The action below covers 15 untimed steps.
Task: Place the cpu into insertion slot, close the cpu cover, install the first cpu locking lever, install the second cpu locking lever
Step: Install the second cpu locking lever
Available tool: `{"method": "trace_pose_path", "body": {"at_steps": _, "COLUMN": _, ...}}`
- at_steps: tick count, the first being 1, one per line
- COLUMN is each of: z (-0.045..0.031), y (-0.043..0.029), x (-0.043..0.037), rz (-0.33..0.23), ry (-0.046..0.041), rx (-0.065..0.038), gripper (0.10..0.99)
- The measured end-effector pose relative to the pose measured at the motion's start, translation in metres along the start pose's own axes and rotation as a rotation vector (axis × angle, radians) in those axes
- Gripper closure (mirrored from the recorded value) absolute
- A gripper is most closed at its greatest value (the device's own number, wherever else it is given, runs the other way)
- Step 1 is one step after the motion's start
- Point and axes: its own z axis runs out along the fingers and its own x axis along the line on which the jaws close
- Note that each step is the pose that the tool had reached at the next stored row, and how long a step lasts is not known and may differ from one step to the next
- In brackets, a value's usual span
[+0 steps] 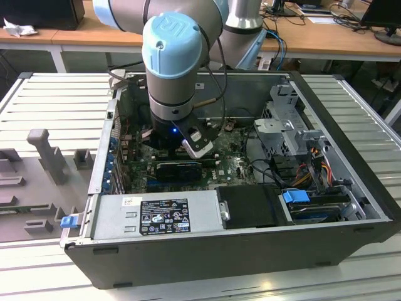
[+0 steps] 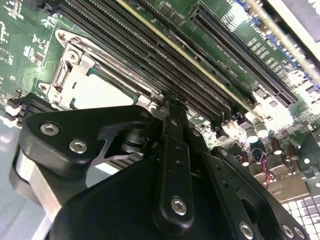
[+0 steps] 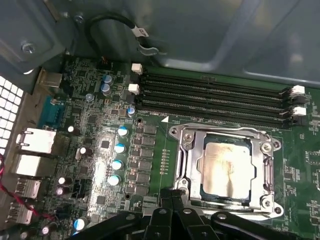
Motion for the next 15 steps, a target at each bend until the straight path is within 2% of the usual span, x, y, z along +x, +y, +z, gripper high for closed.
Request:
{"method": "trace_pose_path", "body": {"at_steps": 4, "z": -0.0008, "y": 0.0003, "x": 0.0002, "rz": 0.0, "ry": -0.0007, "rx": -0.004, "gripper": 0.98}}
{"method": "trace_pose_path", "body": {"at_steps": 6, "z": -0.0112, "y": 0.0031, "x": 0.0006, "rz": 0.0, "ry": -0.0007, "rx": -0.004, "gripper": 0.98}}
{"method": "trace_pose_path", "body": {"at_steps": 8, "z": -0.0173, "y": 0.0048, "x": 0.0004, "rz": 0.0, "ry": -0.0008, "rx": -0.005, "gripper": 0.98}}
{"method": "trace_pose_path", "body": {"at_steps": 13, "z": -0.0264, "y": 0.0073, "x": 0.0001, "rz": 0.0, "ry": -0.0005, "rx": -0.004, "gripper": 0.98}}
{"method": "trace_pose_path", "body": {"at_steps": 15, "z": -0.0327, "y": 0.009, "x": -0.0001, "rz": 0.0, "ry": -0.0005, "rx": -0.004, "gripper": 0.98}}
